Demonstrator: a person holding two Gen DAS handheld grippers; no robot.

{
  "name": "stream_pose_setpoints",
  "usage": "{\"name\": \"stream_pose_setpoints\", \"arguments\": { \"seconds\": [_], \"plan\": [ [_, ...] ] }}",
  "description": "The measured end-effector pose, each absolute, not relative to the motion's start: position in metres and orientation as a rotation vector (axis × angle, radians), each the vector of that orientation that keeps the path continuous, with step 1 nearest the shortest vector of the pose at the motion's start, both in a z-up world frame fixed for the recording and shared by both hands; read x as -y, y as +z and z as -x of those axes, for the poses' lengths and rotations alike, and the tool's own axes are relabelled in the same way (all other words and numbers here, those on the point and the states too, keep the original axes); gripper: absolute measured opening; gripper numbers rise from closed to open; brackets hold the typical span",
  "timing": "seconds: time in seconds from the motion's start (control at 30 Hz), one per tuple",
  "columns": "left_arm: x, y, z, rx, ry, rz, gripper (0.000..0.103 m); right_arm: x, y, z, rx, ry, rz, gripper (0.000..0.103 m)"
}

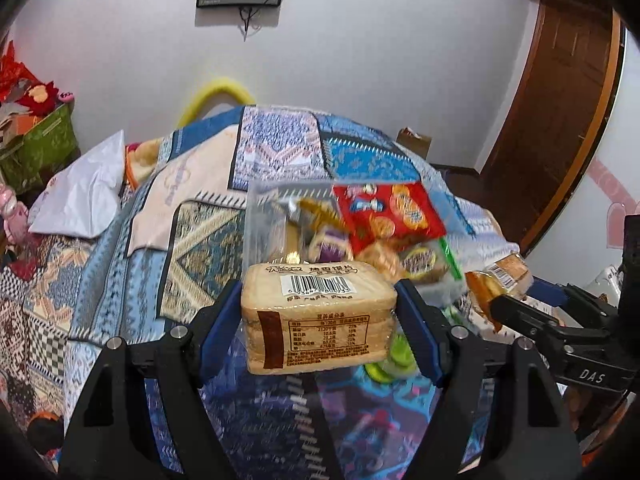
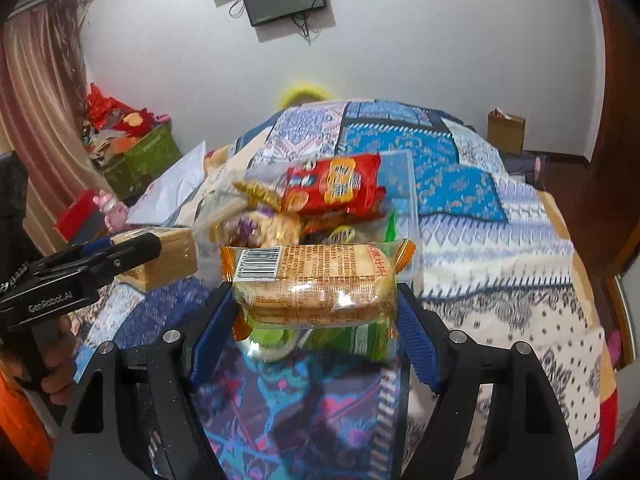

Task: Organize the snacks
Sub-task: 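Lower both bread packs into the clear box and open both tools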

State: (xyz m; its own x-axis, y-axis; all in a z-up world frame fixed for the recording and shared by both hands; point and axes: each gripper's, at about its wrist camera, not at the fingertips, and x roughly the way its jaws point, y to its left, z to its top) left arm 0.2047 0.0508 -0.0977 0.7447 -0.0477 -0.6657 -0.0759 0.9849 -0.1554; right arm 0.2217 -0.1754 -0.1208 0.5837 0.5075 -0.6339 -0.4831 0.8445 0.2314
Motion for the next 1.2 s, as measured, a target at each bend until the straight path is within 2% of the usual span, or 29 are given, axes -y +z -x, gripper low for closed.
{"name": "stream_pose_setpoints", "arguments": {
  "seconds": [0.23,0.67,1.2],
  "plan": [
    [-0.048,-0.092,-0.232,-0.707,0.014,0.160,0.075,0.170,-0.117,-0.247,-0.738,0.567,-0.044,0.075],
    [-0.052,-0.117,-0.282,-0.717,0.041,0.182,0.075,0.146,-0.140,-0.278,-0.788,0.589,-0.020,0.075],
    [-0.042,-0.143,-0.267,-0.755,0.046,0.080,0.076,0.140,-0.153,-0.283,-0.828,0.563,0.044,0.077]
  ]
}}
